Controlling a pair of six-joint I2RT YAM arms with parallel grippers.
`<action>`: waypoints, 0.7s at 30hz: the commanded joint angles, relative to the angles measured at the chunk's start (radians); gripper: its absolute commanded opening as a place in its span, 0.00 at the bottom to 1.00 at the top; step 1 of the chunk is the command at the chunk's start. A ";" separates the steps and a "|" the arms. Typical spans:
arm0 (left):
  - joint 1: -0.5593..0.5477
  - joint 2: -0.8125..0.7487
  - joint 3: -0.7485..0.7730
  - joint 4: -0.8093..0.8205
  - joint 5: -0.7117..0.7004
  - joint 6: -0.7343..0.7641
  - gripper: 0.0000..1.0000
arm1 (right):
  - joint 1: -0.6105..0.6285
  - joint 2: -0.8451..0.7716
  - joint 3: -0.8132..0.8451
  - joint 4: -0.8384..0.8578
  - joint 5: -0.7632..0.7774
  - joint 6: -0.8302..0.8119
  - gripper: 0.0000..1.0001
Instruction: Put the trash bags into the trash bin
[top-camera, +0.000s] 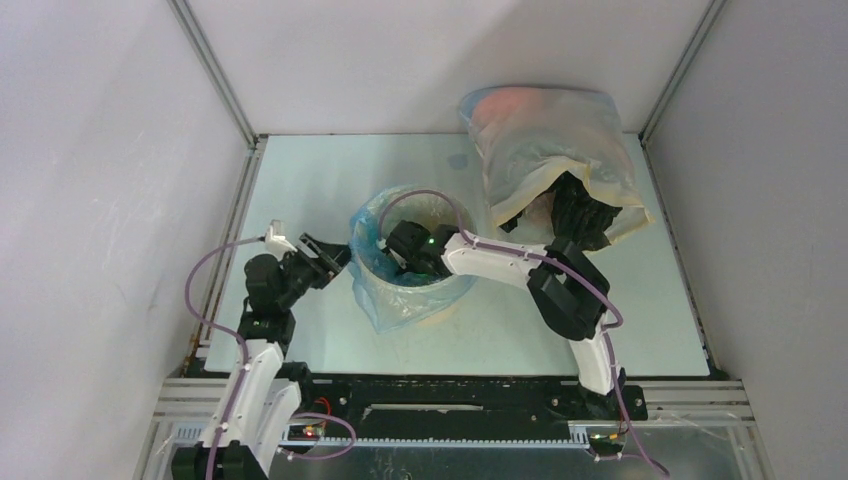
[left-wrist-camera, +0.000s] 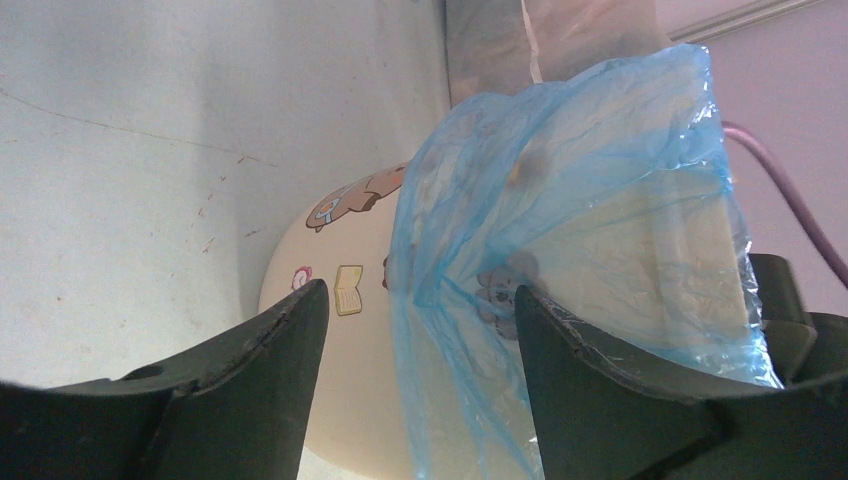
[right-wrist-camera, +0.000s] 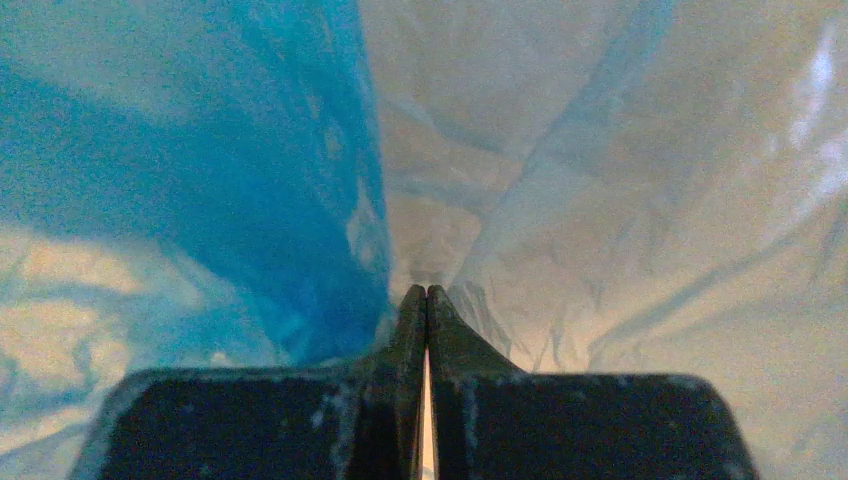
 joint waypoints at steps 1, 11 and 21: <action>0.007 -0.037 0.039 -0.033 -0.011 -0.016 0.73 | -0.003 0.038 -0.020 0.069 -0.020 0.022 0.00; 0.007 -0.116 0.129 -0.191 -0.025 0.011 0.90 | -0.015 0.045 -0.069 0.126 -0.029 0.037 0.00; 0.007 -0.228 0.347 -0.523 -0.218 0.137 1.00 | -0.011 -0.005 -0.079 0.121 -0.010 0.043 0.00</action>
